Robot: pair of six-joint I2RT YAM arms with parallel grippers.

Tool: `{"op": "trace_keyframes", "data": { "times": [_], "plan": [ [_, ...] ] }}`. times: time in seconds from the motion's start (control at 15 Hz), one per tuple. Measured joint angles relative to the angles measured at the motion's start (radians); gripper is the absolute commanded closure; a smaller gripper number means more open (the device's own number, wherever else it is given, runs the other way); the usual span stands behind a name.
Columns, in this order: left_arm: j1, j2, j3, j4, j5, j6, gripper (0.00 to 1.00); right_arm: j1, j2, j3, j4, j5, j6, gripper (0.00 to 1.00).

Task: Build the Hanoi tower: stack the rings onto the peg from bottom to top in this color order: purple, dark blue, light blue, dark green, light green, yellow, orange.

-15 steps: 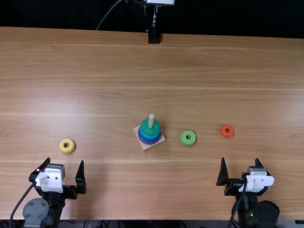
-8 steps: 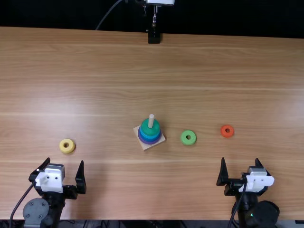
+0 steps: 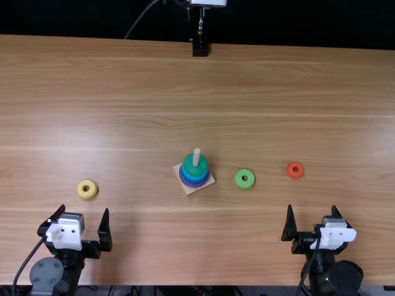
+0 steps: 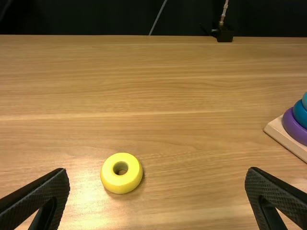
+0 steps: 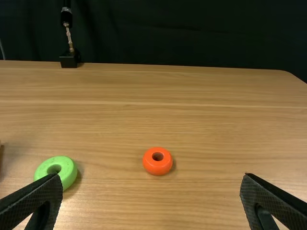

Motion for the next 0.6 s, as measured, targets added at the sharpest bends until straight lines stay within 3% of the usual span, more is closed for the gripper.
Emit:
{"op": "trace_keyframes", "data": {
  "times": [0.27, 0.47, 0.6],
  "plan": [
    [0.000, 0.000, 0.000, 0.000, 0.000, 0.000, 0.00, 0.000, 0.000, 0.029, 0.000, 0.000, 0.005, 0.00],
    [0.000, 0.000, 0.000, 0.000, 0.000, 0.000, 0.00, 0.019, 0.027, 0.229, 0.010, 0.000, 0.008, 0.00],
    [0.000, 0.000, 0.000, 0.000, 0.000, 0.000, 0.00, 0.071, 0.180, 0.370, -0.010, 0.000, 0.008, 0.00]
  ]
}}
